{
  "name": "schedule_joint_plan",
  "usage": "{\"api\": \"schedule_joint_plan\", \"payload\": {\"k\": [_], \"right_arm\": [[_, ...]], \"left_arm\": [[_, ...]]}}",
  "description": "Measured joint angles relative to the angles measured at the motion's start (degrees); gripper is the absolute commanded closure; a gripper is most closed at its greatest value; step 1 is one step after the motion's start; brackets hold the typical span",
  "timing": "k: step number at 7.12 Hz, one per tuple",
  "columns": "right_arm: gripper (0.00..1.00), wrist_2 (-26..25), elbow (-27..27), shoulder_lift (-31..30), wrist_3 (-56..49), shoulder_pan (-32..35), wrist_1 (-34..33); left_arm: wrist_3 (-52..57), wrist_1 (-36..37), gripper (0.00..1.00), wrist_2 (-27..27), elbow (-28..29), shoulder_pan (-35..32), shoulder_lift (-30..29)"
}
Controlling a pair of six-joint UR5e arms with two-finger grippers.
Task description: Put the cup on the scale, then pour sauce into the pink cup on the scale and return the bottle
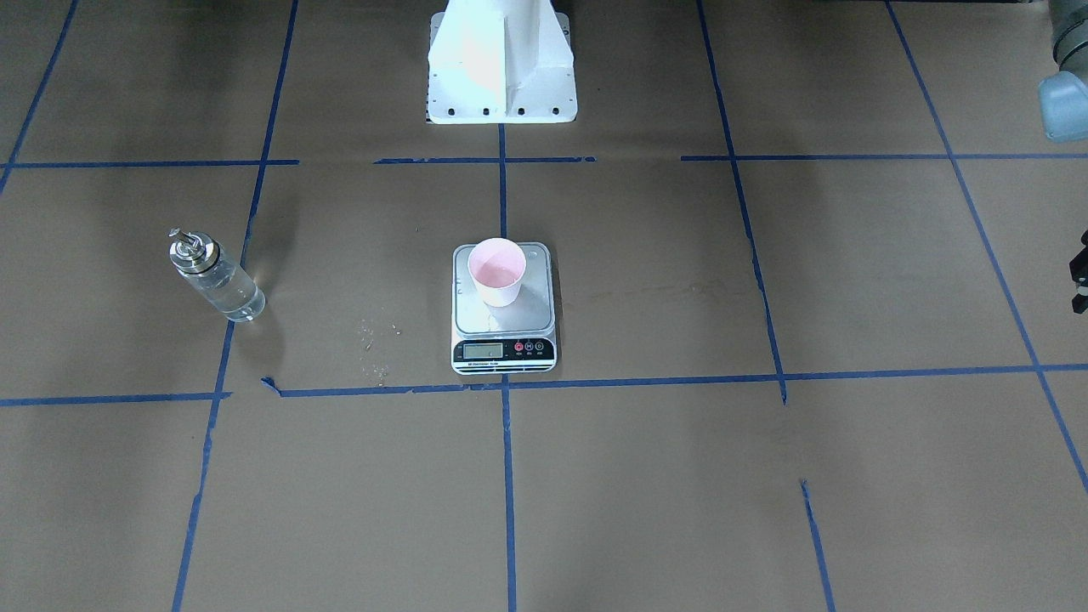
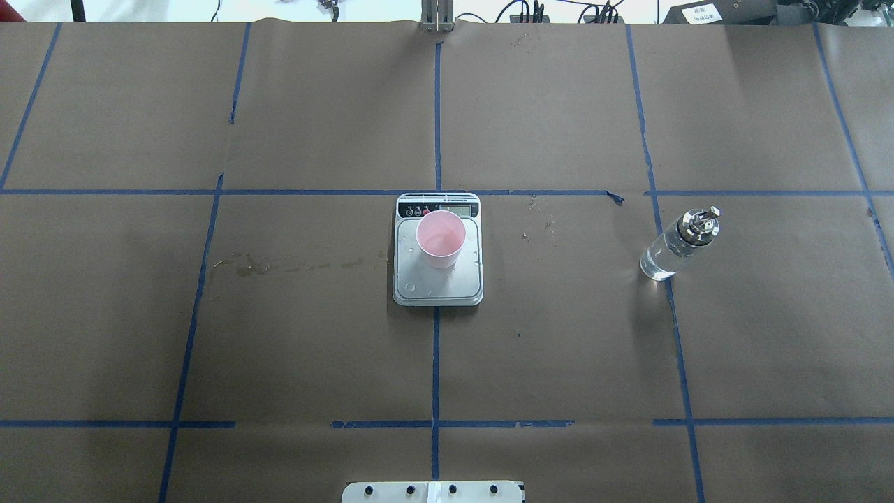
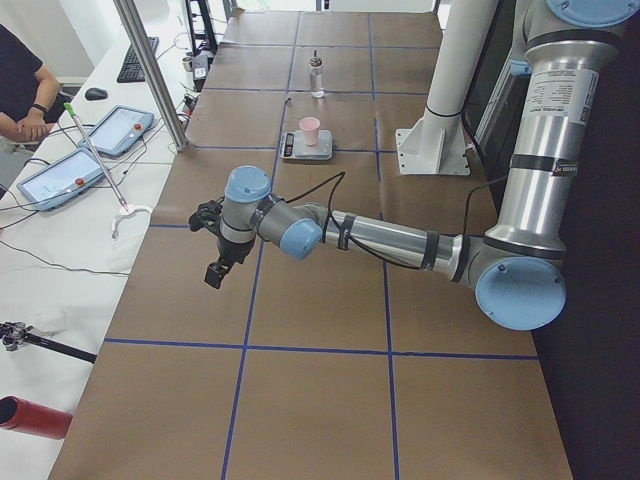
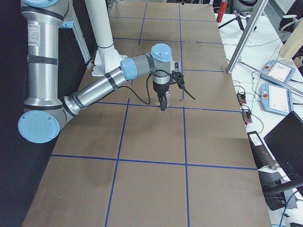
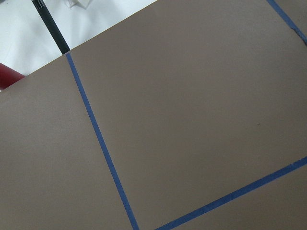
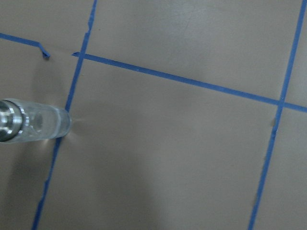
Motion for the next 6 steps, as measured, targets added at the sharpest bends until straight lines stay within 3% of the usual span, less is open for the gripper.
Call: {"api": "schedule_joint_plan", "payload": {"k": [2, 4, 6], "right_arm": [[0.00, 1.6, -11.6, 2.0, -15.4, 7.3, 0.1], [0.00, 1.1, -16.8, 2.4, -17.4, 8.3, 2.9], [0.00, 1.3, -24.0, 2.4, -17.0, 8.3, 11.7]], "left_arm": [[0.0, 0.5, 0.00, -0.3, 0.2, -0.1, 0.5], [2.5, 3.5, 0.00, -2.0, 0.4, -1.9, 1.3], [14.0, 11.2, 0.00, -4.6, 2.3, -6.9, 1.6]]}}
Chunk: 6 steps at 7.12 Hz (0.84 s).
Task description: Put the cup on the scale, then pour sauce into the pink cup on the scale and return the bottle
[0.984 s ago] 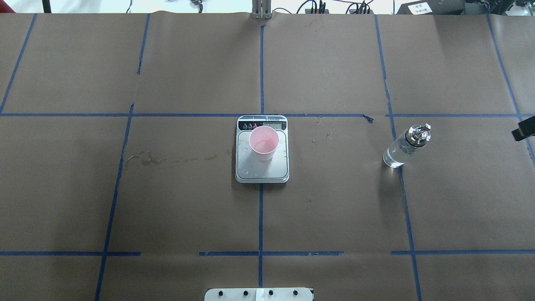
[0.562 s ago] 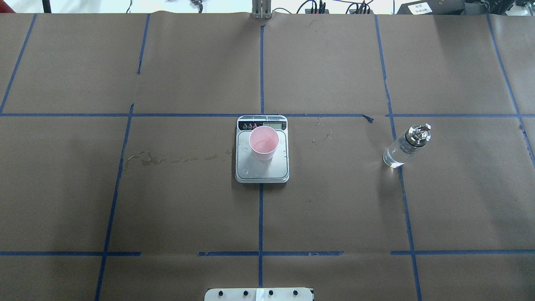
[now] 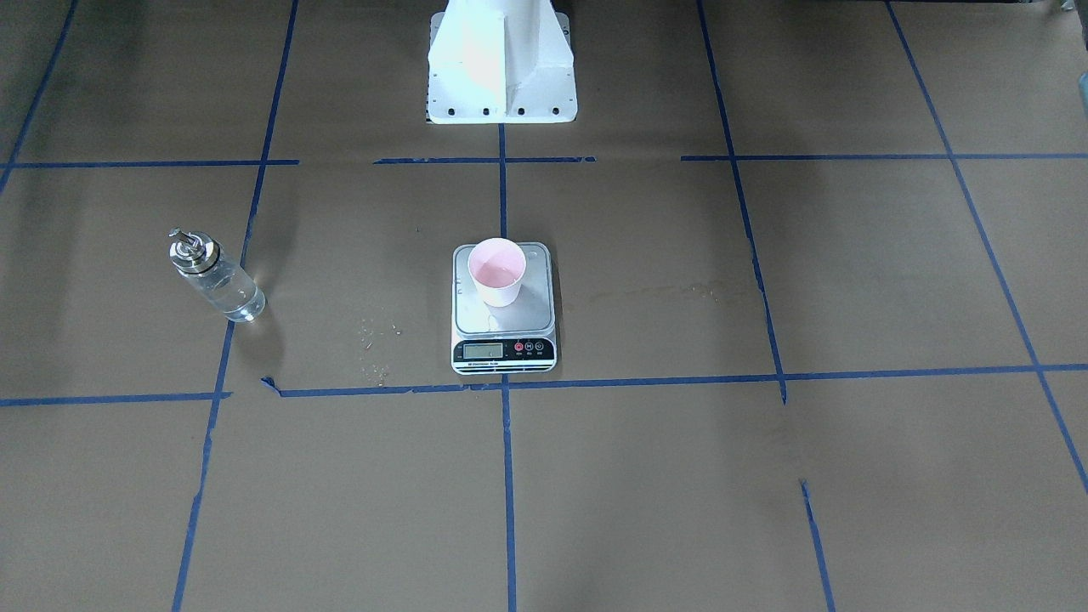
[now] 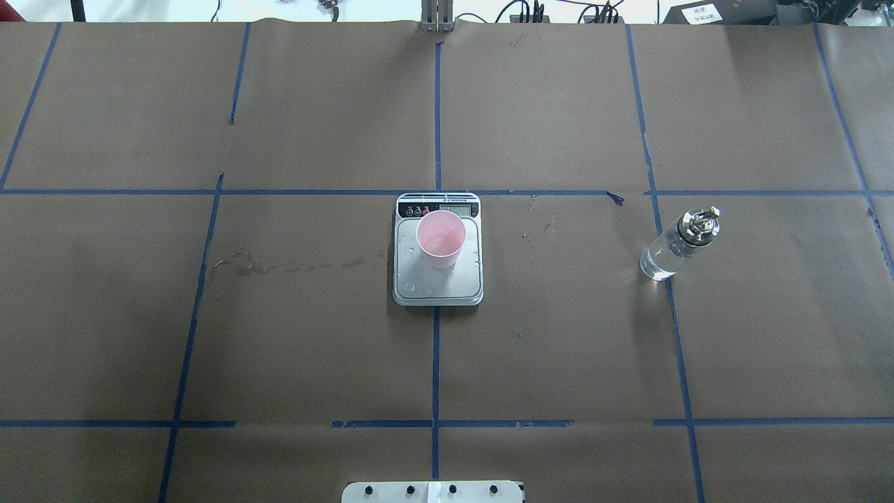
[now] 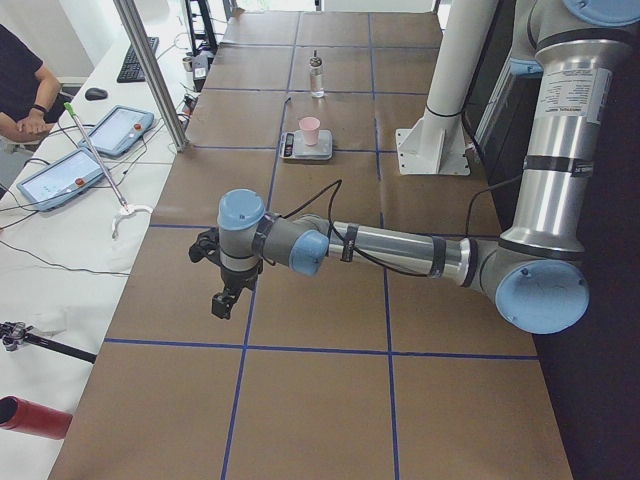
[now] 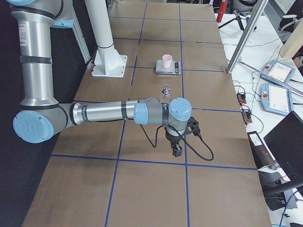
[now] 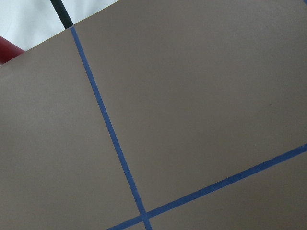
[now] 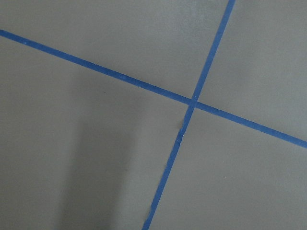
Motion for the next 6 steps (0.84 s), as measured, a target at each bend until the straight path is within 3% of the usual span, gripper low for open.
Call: {"api": "schedule_joint_plan", "payload": {"k": [3, 6], "right_arm": [[0.00, 0.3, -2.2, 0.0, 9.8, 0.0, 3.7], [0.00, 0.2, -2.9, -0.4, 11.8, 0.0, 3.9]], "left_arm": [[5.0, 3.6, 0.00, -4.9, 2.8, -4.5, 5.0], [4.4, 4.7, 0.00, -5.0, 1.9, -4.6, 5.5]]}}
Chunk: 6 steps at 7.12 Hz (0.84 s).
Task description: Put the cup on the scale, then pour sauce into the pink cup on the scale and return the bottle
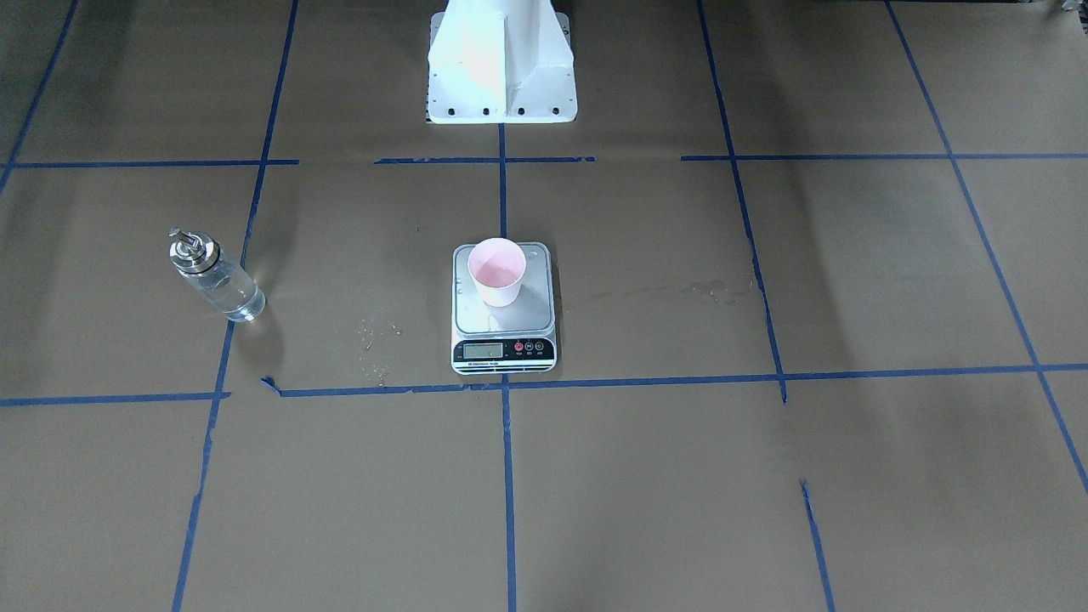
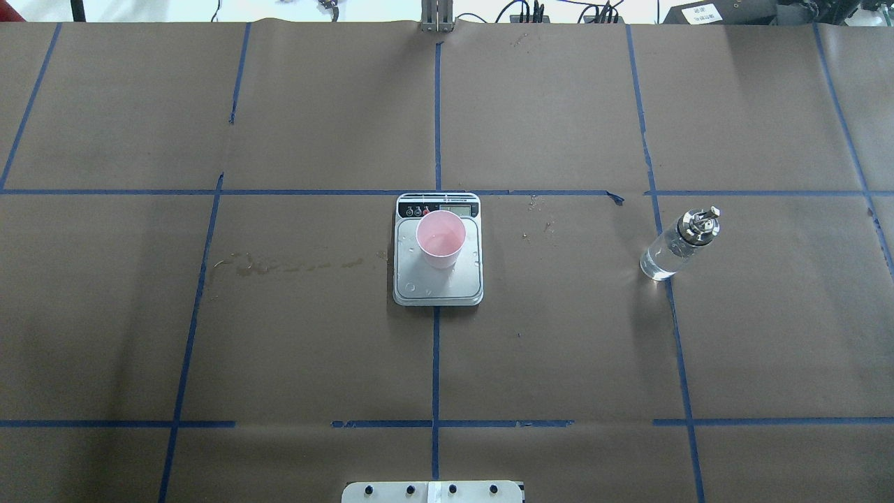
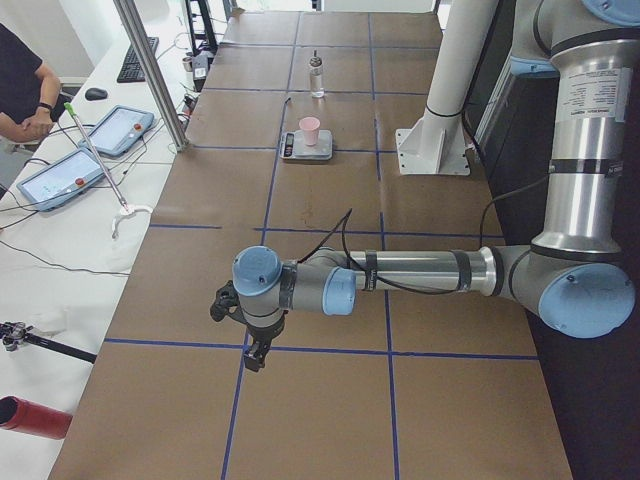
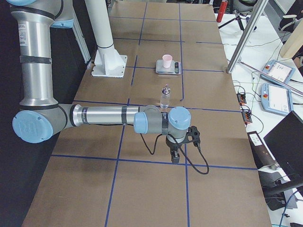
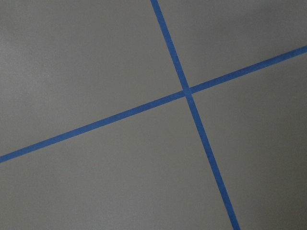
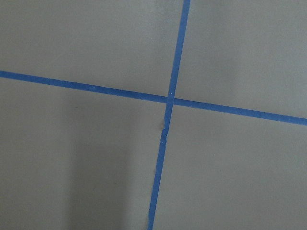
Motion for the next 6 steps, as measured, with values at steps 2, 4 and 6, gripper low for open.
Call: {"api": "schedule_joint_plan", "payload": {"k": [2, 4, 6], "right_arm": [[0.00, -0.2, -0.1, -0.6, 0.1, 0.0, 0.0], [0.00, -0.3, 0.4, -0.5, 2.1, 0.0, 0.1], [0.00, -0.4, 0.5, -0.4, 3.9, 0.0, 0.2]], "left_arm": [[-0.1, 5.4, 0.00, 0.0, -2.2, 0.0, -0.9], [0.0, 8.3, 0.00, 0.1, -3.3, -0.1, -1.5], [0.0, 8.8, 0.00, 0.0, -3.4, -0.2, -1.6]]}}
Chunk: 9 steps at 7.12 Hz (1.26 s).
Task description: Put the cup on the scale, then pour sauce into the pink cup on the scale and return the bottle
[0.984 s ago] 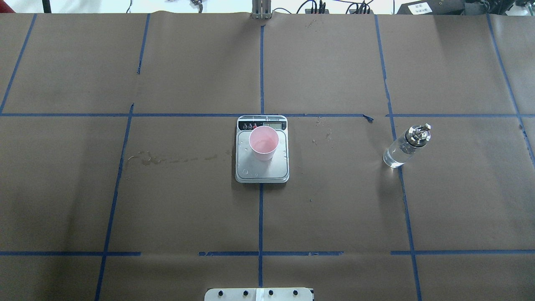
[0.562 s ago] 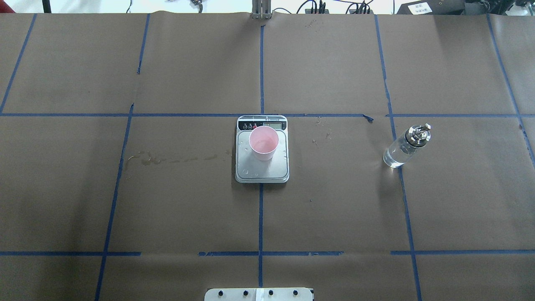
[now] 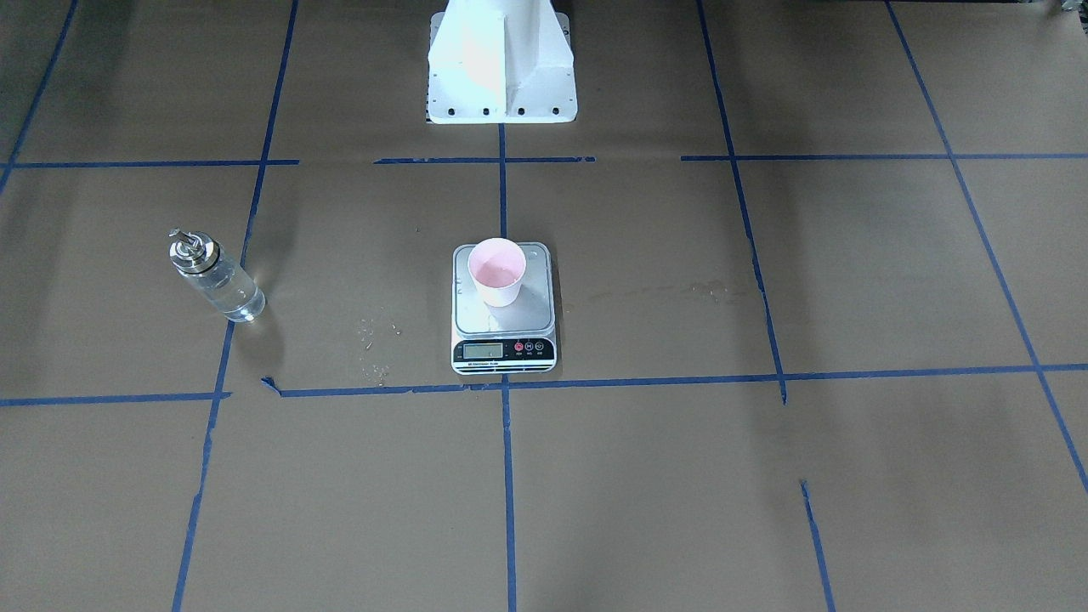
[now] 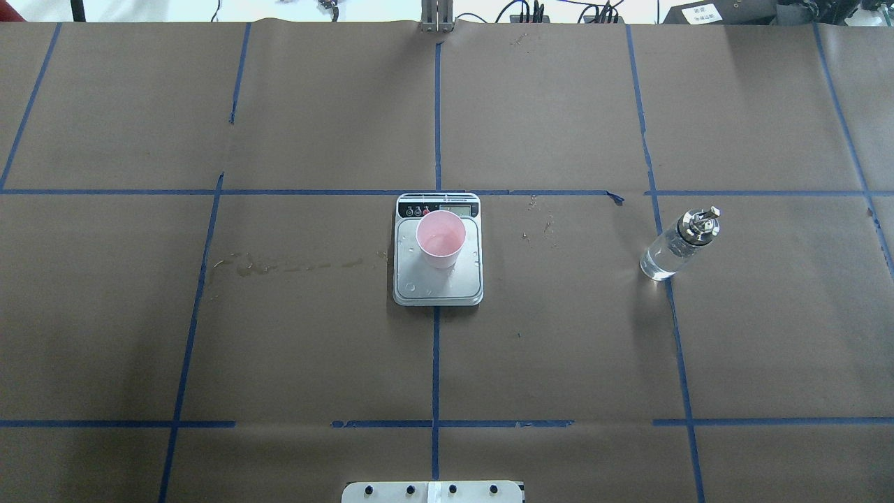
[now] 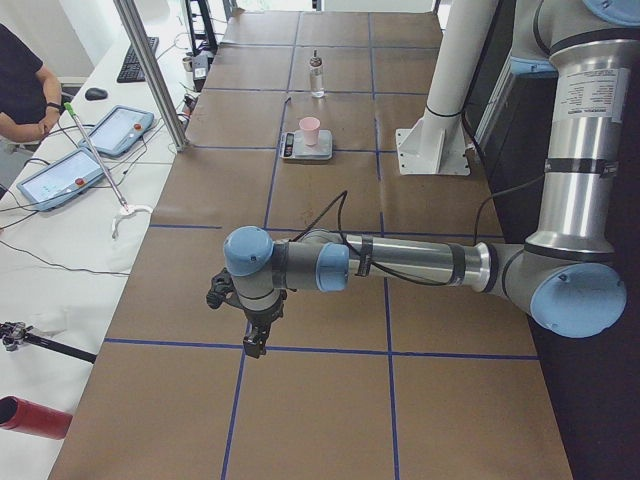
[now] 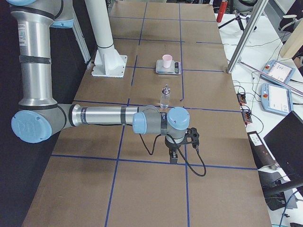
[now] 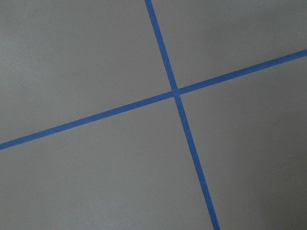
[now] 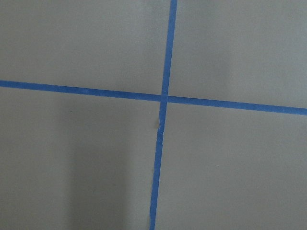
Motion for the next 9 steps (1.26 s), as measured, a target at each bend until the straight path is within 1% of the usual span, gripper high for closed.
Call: {"api": "schedule_joint_plan", "payload": {"k": [2, 5, 9], "right_arm": [[0.00, -0.1, -0.2, 0.0, 0.2, 0.0, 0.0], [0.00, -0.2, -0.4, 0.0, 0.9, 0.0, 0.0], [0.00, -0.2, -0.5, 0.0, 1.5, 0.0, 0.0]], "left_arm": [[-0.9, 0.1, 0.00, -0.2, 0.0, 0.0, -0.1], [-6.8, -0.2, 0.00, -0.5, -0.1, -0.1, -0.7], [-7.5, -0.2, 0.00, -0.8, 0.0, -0.1, -0.8]]}}
